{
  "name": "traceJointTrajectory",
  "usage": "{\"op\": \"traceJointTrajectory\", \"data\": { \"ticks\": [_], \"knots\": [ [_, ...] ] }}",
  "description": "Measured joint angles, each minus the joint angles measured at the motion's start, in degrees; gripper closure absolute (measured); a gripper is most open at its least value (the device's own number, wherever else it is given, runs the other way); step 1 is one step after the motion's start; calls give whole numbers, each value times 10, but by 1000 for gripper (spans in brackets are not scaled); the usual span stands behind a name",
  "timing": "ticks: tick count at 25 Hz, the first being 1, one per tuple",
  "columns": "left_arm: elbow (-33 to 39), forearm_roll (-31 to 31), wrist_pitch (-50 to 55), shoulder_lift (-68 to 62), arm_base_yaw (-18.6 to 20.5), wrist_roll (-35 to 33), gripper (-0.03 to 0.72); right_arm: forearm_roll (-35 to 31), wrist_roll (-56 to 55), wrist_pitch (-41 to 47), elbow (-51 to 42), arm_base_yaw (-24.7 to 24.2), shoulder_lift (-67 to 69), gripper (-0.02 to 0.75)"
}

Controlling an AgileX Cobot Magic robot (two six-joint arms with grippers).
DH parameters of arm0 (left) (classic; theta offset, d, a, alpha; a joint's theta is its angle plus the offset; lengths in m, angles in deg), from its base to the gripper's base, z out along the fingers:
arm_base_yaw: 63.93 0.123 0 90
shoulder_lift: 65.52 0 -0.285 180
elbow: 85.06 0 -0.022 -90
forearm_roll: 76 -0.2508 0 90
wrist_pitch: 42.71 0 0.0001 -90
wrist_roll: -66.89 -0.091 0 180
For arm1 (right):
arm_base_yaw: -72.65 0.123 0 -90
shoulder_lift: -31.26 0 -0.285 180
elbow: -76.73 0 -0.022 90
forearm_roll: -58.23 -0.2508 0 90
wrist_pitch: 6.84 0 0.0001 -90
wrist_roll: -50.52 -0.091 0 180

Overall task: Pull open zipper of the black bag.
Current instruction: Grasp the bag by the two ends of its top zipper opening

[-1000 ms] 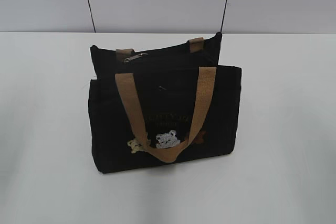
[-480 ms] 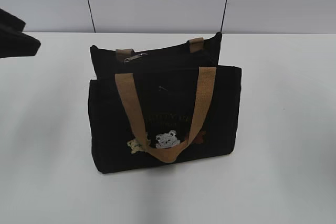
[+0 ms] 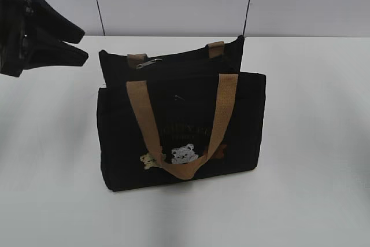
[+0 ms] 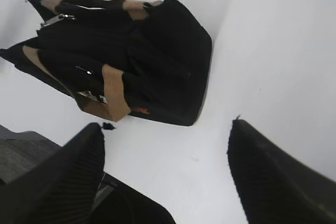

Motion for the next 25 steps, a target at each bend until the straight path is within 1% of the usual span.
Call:
{"op": "traceJointTrajectory", "data": {
  "ticks": [3,6,11,17,19,23,25],
  "knots": [
    [-5,22,9,-27,0,-40,293,-5,0,-2,28,38,28,183],
    [-5,31,11,-46,0,-83,293,-9,-7,-7,53,82,54,183],
    [-10,61,-1,-76,0,-126,293,-13,-32,-12,96,146,105,183],
    [-40,71,14,-116,-1,-133,293,-13,-53,-28,148,214,163,183],
    [-45,79,20,-127,-7,-133,293,-15,-59,-31,165,230,185,183],
    [-46,79,18,-134,-29,-133,293,-28,-72,-45,190,250,219,183],
    [-46,79,16,-134,-32,-133,293,-40,-83,-55,196,253,231,183]
  ]
}}
